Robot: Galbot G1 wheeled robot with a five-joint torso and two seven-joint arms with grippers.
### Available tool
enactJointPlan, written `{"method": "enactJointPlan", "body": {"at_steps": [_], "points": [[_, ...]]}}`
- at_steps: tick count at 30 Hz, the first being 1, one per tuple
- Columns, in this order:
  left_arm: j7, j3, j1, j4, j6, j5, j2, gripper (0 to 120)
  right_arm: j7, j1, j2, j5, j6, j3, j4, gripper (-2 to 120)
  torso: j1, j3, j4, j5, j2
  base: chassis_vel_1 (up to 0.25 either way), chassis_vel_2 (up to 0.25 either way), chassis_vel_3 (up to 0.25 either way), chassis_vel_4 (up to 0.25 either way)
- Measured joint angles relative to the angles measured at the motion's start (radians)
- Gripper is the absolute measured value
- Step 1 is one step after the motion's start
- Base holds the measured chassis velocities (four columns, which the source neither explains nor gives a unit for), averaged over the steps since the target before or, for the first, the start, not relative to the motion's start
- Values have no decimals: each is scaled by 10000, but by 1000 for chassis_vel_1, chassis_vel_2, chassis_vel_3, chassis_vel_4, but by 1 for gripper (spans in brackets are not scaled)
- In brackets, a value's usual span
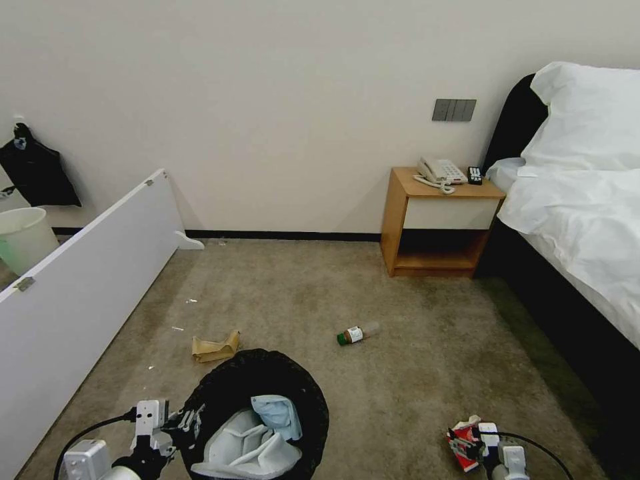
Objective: Pick up the trash bin, then pick up the garbage from the floor and place it into the trash bin.
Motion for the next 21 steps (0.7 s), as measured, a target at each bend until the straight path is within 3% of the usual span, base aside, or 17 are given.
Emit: {"method": "enactJointPlan", "body": {"at_steps": [21], "points": [[15,-10,31,22,-23,-18,-1,4,424,478,257,778,-556,-185,-319,99,0,0,0,0,0,0,0,0,0]]}}
